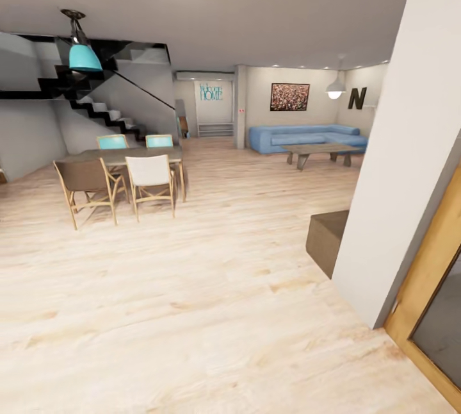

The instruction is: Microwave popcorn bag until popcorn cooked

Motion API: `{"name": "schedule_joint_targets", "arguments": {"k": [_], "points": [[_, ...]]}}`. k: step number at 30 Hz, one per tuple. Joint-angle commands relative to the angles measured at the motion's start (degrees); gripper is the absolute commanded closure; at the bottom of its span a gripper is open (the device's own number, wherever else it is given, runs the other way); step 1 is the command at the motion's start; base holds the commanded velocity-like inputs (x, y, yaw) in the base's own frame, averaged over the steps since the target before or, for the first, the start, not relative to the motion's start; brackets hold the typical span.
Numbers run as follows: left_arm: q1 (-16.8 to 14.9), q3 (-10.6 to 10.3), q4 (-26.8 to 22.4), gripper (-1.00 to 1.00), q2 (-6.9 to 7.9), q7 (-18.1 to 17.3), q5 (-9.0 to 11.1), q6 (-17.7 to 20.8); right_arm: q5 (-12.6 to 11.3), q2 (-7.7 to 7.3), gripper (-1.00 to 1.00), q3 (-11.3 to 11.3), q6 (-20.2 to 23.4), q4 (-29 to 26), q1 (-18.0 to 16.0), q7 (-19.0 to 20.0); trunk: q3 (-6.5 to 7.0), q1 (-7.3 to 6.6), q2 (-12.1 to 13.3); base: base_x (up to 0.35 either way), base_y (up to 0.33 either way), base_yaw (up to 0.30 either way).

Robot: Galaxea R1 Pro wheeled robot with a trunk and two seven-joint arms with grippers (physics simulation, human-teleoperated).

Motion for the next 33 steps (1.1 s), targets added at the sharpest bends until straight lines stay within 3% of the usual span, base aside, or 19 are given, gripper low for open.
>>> {"name": "schedule_joint_targets", "arguments": {"k": [1,3,6,9,33], "points": [[0.01,0.05,-0.04,-1.00,-0.01,-0.01,0.21,-0.13,0.02,0.04,-1.00,0.02,-0.24,0.08,-0.03,-0.18,-0.05,0.00,-0.03,0.000,0.000,0.278],[0.01,0.04,-0.04,-1.00,0.09,0.15,1.43,-0.11,0.02,0.04,-1.00,0.02,-0.20,0.15,-0.03,-0.18,-0.05,0.00,-0.03,0.000,0.000,0.280],[0.01,-0.04,-0.11,-1.00,0.16,0.29,6.68,-0.15,0.02,0.07,-1.00,-0.01,-0.17,0.17,-0.03,-1.11,-0.05,0.00,-0.03,0.000,0.000,0.281],[0.01,-0.09,-0.13,-1.00,0.17,0.31,8.52,-0.18,0.02,0.09,-1.00,-0.01,-0.16,0.18,-0.03,-1.73,-0.05,0.00,-0.03,0.000,0.000,0.281],[0.01,-0.05,-0.21,-1.00,0.34,0.41,9.13,-0.19,0.02,0.01,-1.00,0.07,-0.16,0.19,-0.04,-1.85,-0.05,0.00,-0.03,0.000,0.000,0.281]]}}
